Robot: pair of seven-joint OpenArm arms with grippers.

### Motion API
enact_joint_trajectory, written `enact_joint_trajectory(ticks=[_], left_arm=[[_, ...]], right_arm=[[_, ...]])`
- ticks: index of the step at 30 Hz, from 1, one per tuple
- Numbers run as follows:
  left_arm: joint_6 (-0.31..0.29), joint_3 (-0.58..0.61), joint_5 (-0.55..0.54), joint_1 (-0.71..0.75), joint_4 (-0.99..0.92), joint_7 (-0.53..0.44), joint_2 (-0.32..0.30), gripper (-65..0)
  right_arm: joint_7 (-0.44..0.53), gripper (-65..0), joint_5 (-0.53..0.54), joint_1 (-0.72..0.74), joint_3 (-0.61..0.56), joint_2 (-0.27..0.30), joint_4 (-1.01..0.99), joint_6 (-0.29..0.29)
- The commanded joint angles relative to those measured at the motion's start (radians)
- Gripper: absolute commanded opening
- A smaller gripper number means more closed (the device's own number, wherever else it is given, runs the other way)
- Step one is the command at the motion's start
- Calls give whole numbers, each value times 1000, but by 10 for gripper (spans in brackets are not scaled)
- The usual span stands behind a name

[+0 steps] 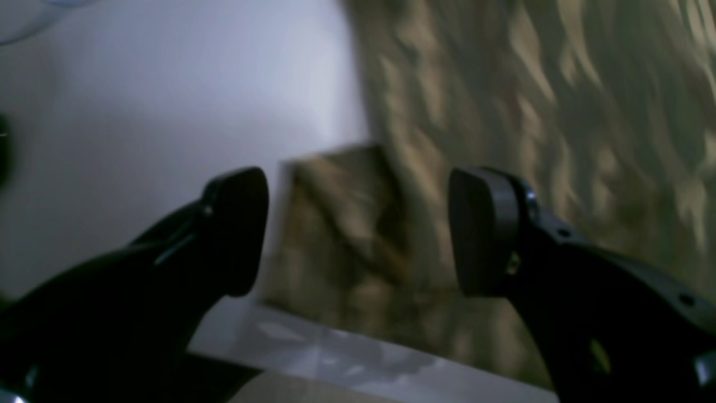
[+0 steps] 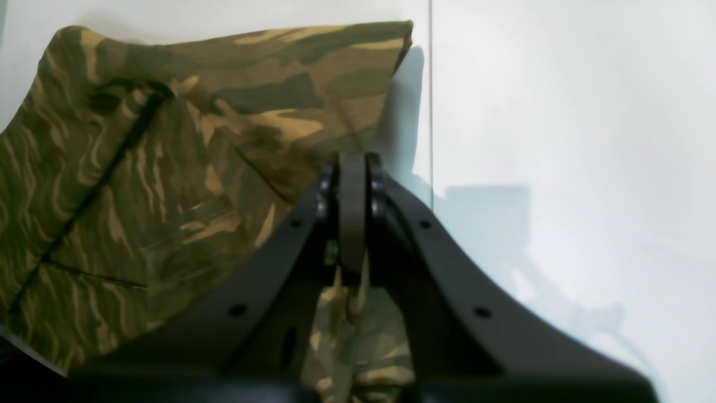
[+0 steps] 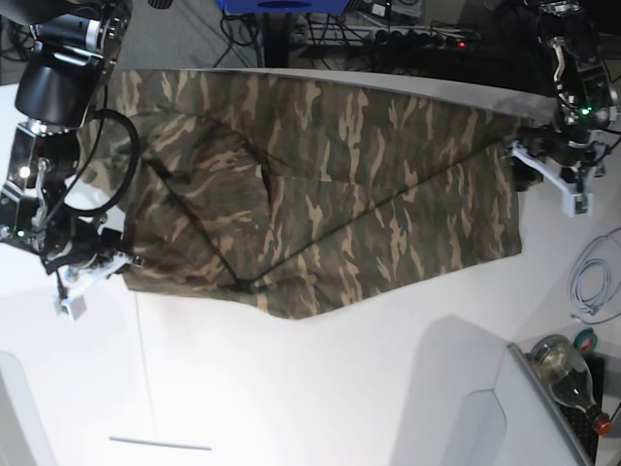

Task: Layout the t-shirt on the table in an organized manner, then fold the t-shirt properly
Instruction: 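Hold the shirt edges with both grippers and smooth them flat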

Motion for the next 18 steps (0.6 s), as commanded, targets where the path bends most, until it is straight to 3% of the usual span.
enact_joint_trajectory(ticks=[1, 5, 8, 11, 18], left_arm=[[2, -15, -2, -36, 8, -17, -20, -171], [-7, -15, 3, -197, -175, -24, -45, -171], [-64, -13, 7, -367, -400, -32, -69, -171], [-105, -12, 10, -508, -621, -110, -94, -171], [-104, 159, 107, -726, -996, -300, -123, -171]], right_arm=[[18, -648, 10, 23, 1, 9, 15, 4], [18, -648, 10, 23, 1, 9, 15, 4], [18, -650, 10, 23, 1, 9, 15, 4], [18, -650, 12, 23, 1, 9, 15, 4], [18, -650, 12, 23, 1, 9, 15, 4]])
